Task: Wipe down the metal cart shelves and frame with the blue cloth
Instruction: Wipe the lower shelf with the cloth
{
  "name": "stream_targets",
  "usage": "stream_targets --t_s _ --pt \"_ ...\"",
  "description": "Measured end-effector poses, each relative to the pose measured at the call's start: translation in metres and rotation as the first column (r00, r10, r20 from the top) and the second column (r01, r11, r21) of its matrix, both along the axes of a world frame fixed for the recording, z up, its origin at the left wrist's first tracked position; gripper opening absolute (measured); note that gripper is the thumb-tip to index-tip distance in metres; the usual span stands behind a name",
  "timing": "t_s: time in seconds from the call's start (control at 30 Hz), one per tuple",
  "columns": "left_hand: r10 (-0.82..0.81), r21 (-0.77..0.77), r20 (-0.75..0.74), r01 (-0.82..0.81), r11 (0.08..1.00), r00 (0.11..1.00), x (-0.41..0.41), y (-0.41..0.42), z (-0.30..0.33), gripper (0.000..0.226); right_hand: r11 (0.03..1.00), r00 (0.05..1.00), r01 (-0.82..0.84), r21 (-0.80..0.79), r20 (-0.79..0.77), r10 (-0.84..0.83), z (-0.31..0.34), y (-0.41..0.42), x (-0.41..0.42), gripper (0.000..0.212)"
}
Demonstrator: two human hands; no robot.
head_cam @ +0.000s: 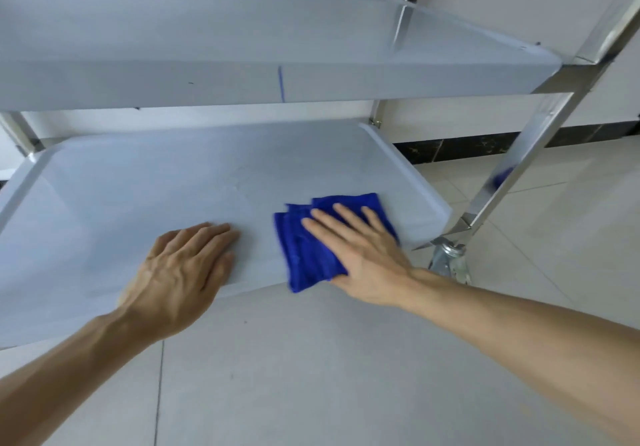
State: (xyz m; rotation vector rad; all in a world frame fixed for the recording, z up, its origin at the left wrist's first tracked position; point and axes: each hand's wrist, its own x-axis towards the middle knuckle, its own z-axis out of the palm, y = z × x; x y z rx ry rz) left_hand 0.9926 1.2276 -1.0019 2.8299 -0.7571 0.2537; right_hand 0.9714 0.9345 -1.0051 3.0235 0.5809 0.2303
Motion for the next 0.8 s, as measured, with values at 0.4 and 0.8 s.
stream_targets --t_s 0.4,0.8 --pt "0.018 0.017 0.044 -0.018 1.000 0.999 -0.002 -0.004 -0.002 0.049 0.995 0.990 -0.096 -0.024 -0.103 0.093 0.004 -0.079 0.009 0.098" --pt "0.111 -0.049 -0.041 -0.113 0.992 0.993 0.030 -0.007 0.018 0.062 0.966 0.835 0.216 0.139 -0.539 -0.109 0.037 -0.112 0.019 0.096"
